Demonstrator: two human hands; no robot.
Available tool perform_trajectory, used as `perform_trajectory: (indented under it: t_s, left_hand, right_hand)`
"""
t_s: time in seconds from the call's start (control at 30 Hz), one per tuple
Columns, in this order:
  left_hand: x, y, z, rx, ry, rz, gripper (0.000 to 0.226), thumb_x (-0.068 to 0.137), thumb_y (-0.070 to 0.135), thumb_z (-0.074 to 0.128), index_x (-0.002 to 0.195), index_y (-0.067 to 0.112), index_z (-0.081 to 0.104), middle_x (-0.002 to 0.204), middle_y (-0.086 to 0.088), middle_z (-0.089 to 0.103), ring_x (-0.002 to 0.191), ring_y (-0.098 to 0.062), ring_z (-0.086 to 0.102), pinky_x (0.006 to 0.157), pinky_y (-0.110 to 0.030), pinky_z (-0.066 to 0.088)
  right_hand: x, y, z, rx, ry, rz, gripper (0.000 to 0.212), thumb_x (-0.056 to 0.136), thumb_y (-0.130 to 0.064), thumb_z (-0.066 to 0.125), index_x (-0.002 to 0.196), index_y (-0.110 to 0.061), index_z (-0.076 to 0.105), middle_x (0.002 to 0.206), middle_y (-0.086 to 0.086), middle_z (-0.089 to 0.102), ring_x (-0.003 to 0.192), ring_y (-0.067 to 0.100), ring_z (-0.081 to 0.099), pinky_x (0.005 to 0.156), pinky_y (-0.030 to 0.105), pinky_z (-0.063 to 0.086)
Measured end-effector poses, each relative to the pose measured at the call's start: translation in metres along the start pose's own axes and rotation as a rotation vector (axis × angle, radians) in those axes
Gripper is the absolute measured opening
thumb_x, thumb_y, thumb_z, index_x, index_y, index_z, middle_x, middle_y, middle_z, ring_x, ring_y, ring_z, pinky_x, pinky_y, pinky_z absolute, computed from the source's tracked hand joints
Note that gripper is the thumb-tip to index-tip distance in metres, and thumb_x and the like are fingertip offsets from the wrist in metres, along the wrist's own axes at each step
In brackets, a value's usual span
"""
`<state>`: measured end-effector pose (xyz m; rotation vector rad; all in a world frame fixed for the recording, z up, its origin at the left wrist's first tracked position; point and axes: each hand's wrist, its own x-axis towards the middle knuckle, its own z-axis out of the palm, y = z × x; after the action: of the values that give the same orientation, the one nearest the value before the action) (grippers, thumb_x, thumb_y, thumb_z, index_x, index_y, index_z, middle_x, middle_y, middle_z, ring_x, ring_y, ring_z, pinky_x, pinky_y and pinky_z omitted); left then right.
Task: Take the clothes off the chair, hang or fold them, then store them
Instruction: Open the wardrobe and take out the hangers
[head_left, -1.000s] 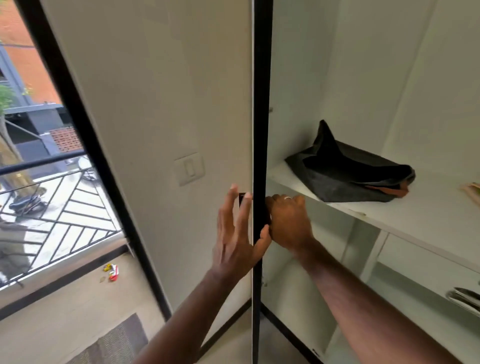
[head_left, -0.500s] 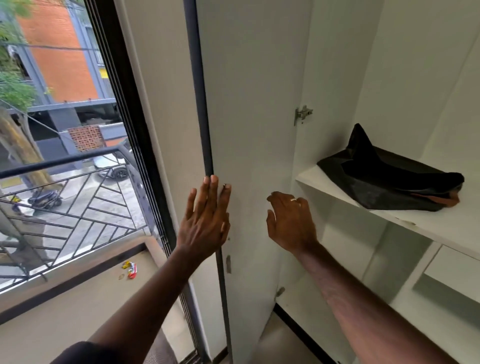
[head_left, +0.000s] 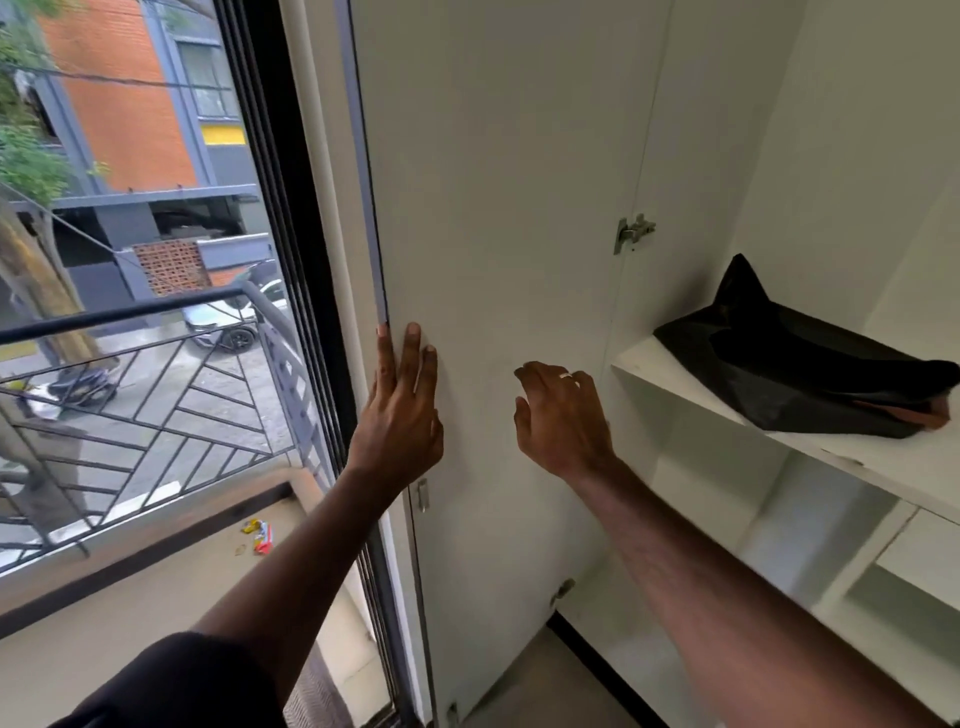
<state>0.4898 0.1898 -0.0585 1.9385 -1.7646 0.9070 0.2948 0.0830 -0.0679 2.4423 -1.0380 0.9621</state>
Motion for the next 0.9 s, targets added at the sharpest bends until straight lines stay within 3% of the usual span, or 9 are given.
perform_trajectory:
  t_s: [0.07, 0.17, 0.27, 0.4, 0.47, 0.57, 0.73, 0.83, 0.9]
  left_hand:
    - [0.001, 0.01, 0.003, -0.023, 0.025, 0.018, 0.084, 0.079, 0.014, 0.064, 0.153, -0.006, 0.031, 0.165, -0.025, 0.0, 0.154, -0.042, -0.006, 0.124, -0.056, 0.014]
    - [0.014, 0.038, 0.014, -0.029, 0.023, 0.179, 0.07, 0.081, 0.016, 0.063, 0.146, -0.004, 0.045, 0.163, -0.023, 0.024, 0.155, -0.033, 0.014, 0.126, -0.051, 0.013]
    - [0.038, 0.081, 0.026, -0.152, -0.043, 0.183, 0.055, 0.079, 0.015, 0.067, 0.13, -0.004, 0.058, 0.147, -0.023, 0.051, 0.143, -0.034, 0.043, 0.118, -0.057, 0.031]
    - [0.077, 0.16, 0.029, -0.311, -0.127, 0.278, 0.042, 0.077, 0.011, 0.069, 0.117, 0.0, 0.062, 0.115, -0.021, 0.071, 0.11, -0.035, 0.069, 0.101, -0.049, 0.05]
    - [0.094, 0.208, 0.023, -0.386, -0.151, 0.318, 0.035, 0.083, 0.013, 0.066, 0.115, 0.002, 0.062, 0.102, -0.018, 0.072, 0.087, -0.037, 0.07, 0.082, -0.041, 0.055]
    - [0.115, 0.291, 0.021, -0.502, -0.174, 0.421, 0.032, 0.085, 0.015, 0.07, 0.114, 0.005, 0.063, 0.09, -0.016, 0.072, 0.071, -0.035, 0.07, 0.063, -0.036, 0.054]
    - [0.144, 0.426, 0.014, -0.742, -0.247, 0.465, 0.035, 0.094, 0.029, 0.056, 0.126, 0.015, 0.056, 0.11, -0.012, 0.068, 0.101, -0.036, 0.065, 0.083, -0.04, 0.051]
    - [0.162, 0.499, 0.008, -0.864, -0.271, 0.496, 0.029, 0.092, 0.028, 0.054, 0.119, 0.019, 0.061, 0.111, -0.003, 0.068, 0.102, -0.029, 0.064, 0.078, -0.035, 0.047]
    - [0.174, 0.547, 0.008, -0.889, -0.278, 0.547, 0.022, 0.092, 0.03, 0.053, 0.108, 0.018, 0.061, 0.104, -0.007, 0.066, 0.094, -0.032, 0.064, 0.069, -0.034, 0.043]
  right_hand:
    - [-0.001, 0.007, 0.0, -0.013, 0.01, -0.008, 0.034, 0.085, -0.019, 0.065, 0.117, -0.009, 0.066, 0.116, 0.005, 0.069, 0.099, 0.027, 0.067, 0.088, 0.044, 0.048]
    - [-0.01, 0.025, -0.006, -0.02, 0.009, 0.014, 0.033, 0.085, -0.019, 0.063, 0.116, -0.009, 0.067, 0.113, 0.006, 0.07, 0.098, 0.028, 0.067, 0.087, 0.043, 0.049]
    - [-0.029, 0.056, -0.019, -0.064, -0.013, 0.081, 0.03, 0.086, -0.02, 0.063, 0.114, -0.01, 0.067, 0.108, 0.007, 0.07, 0.096, 0.029, 0.066, 0.085, 0.043, 0.05]
    - [-0.061, 0.114, -0.045, -0.149, -0.017, 0.177, 0.029, 0.084, -0.019, 0.065, 0.11, -0.008, 0.068, 0.1, 0.01, 0.071, 0.09, 0.031, 0.066, 0.079, 0.042, 0.051]
    - [-0.081, 0.149, -0.062, -0.197, -0.026, 0.248, 0.029, 0.085, -0.02, 0.063, 0.111, -0.008, 0.068, 0.097, 0.01, 0.071, 0.089, 0.03, 0.066, 0.079, 0.041, 0.051]
    - [-0.118, 0.205, -0.088, -0.289, 0.002, 0.363, 0.029, 0.083, -0.02, 0.062, 0.109, -0.008, 0.067, 0.095, 0.009, 0.07, 0.086, 0.03, 0.065, 0.076, 0.039, 0.049]
    - [-0.18, 0.299, -0.136, -0.409, -0.034, 0.56, 0.023, 0.081, -0.02, 0.061, 0.102, -0.012, 0.064, 0.091, 0.007, 0.067, 0.082, 0.031, 0.064, 0.069, 0.04, 0.047]
    - [-0.214, 0.359, -0.169, -0.482, -0.066, 0.682, 0.023, 0.084, -0.021, 0.063, 0.105, -0.013, 0.063, 0.09, 0.005, 0.068, 0.081, 0.029, 0.065, 0.069, 0.04, 0.049]
    - [-0.234, 0.401, -0.191, -0.522, -0.043, 0.764, 0.024, 0.083, -0.02, 0.066, 0.106, -0.013, 0.064, 0.088, 0.006, 0.068, 0.08, 0.031, 0.065, 0.067, 0.04, 0.05]
